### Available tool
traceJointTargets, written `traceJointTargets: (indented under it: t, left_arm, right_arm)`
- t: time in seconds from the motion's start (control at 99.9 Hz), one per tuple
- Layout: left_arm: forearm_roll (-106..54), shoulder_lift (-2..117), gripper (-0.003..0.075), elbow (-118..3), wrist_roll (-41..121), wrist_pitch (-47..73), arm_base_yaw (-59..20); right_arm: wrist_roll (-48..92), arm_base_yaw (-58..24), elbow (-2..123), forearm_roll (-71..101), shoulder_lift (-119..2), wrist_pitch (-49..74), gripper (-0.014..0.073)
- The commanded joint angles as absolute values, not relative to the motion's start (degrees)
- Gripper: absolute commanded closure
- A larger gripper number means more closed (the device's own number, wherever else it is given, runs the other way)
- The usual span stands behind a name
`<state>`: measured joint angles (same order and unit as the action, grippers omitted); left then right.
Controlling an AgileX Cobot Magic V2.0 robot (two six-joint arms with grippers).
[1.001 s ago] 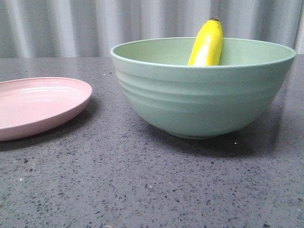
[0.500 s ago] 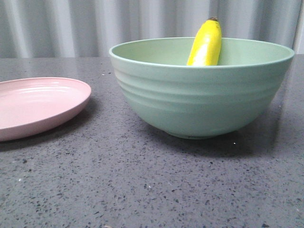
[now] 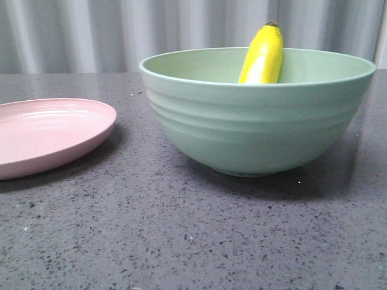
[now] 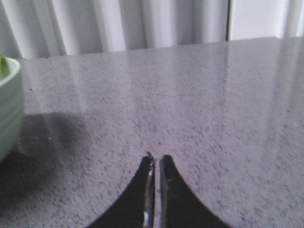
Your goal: Transfer banana from pink plate to green bowl
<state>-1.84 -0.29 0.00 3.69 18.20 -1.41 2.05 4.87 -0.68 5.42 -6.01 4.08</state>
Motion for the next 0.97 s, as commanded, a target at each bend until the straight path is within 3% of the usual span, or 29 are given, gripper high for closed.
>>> traceJointTargets:
  t: [0.0,0.33,0.961]
  left_arm:
    - [-1.94,-1.89,0.0741,0.62,3.64,14.42,-1.43]
    - [-1.94,-1.89,0.0741,0.62,3.64,14.42,-1.43]
    - [-1.94,-1.89,0.0741,0.62,3.64,14.42,-1.43]
  right_arm:
    - [1.86,6.33,-1.79,4.52,-3.41,4.55,0.0658]
    - [1.86,7.77,-1.79,4.40,1.97,17.62,0.0658]
    - [1.86,7.77,-1.79,4.37,1.97,17.57,0.0658]
